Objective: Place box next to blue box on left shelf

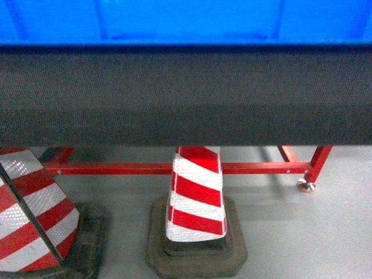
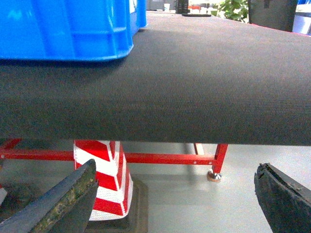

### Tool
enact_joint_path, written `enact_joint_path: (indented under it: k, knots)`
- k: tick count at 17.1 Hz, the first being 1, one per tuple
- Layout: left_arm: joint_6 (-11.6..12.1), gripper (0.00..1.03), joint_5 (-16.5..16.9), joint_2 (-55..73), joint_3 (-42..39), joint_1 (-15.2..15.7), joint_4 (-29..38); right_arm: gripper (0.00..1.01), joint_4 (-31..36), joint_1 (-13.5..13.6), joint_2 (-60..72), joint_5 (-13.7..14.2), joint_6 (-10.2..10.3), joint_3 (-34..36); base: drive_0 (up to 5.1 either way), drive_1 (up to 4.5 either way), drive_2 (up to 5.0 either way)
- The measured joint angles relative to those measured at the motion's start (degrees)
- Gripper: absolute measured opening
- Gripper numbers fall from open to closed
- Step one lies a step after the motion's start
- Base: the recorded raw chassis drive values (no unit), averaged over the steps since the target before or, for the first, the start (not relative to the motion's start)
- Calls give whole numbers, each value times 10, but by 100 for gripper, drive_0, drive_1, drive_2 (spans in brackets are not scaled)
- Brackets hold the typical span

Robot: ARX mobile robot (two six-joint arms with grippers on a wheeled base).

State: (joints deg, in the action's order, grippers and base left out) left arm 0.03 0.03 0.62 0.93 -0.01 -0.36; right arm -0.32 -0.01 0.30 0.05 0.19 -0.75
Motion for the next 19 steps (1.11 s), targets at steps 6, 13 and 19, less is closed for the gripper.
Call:
enact_joint_path:
  k: [6,13,19]
  knots:
    - [0,98,-1,0,0,0,0,98,0,0,0,-1,-1,0,0,0,0]
    - [0,98,-1,0,0,0,0,98,0,0,0,-1,-1,0,0,0,0]
    - [0,98,0,0,0,0,5,98,2,0,0,-1,-1,0,0,0,0]
